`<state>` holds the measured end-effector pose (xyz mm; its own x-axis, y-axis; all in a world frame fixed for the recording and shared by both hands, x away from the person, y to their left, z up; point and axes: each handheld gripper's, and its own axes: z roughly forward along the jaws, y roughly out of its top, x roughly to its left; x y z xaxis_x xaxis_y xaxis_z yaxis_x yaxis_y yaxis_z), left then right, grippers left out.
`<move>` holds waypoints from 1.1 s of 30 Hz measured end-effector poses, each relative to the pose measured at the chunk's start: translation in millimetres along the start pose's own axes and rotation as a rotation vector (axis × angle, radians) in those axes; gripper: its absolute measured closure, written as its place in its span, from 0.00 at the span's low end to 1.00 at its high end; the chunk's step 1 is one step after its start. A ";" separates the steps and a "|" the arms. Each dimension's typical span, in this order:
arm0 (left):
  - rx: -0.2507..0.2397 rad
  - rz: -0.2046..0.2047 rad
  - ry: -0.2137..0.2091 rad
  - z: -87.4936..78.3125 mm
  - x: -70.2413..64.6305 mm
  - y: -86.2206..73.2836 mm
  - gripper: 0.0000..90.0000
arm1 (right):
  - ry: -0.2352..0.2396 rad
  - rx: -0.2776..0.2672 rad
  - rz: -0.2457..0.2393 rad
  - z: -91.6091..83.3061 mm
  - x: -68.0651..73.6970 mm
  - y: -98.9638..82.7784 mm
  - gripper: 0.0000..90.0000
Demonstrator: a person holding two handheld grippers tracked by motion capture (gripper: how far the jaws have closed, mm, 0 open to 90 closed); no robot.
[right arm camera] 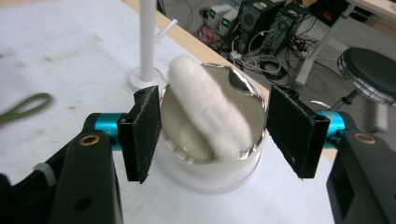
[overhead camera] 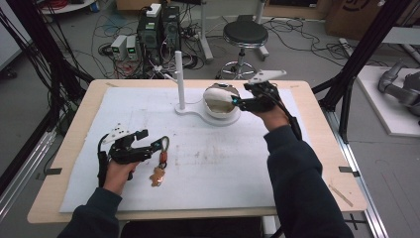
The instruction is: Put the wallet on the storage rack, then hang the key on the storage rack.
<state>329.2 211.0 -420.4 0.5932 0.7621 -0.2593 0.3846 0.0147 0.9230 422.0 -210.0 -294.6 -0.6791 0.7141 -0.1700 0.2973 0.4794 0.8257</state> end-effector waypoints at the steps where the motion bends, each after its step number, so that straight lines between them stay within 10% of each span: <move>1: 0.000 0.000 0.000 0.0 0.0 0.0 0.25 | -0.002 0.001 0.025 -7.9 1.0 -8.7 0.38; 15: -0.018 0.020 0.030 -6.4 5.0 1.4 0.20 | -0.023 -0.047 0.239 -44.5 13.7 -144.3 0.28; 21: -0.013 0.034 0.016 -3.2 -1.6 2.7 0.20 | -0.090 -0.043 0.176 -46.1 20.0 -149.3 0.29; 33: 0.041 0.021 0.042 0.3 -1.1 -0.3 0.20 | -0.095 -0.040 0.198 -45.2 18.9 -155.4 0.29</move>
<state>328.7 209.9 -420.4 0.5719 0.7882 -0.2273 0.4019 -0.0277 0.9153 332.6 -294.1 -401.8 -0.5436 0.8378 -0.0507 0.3901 0.3057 0.8685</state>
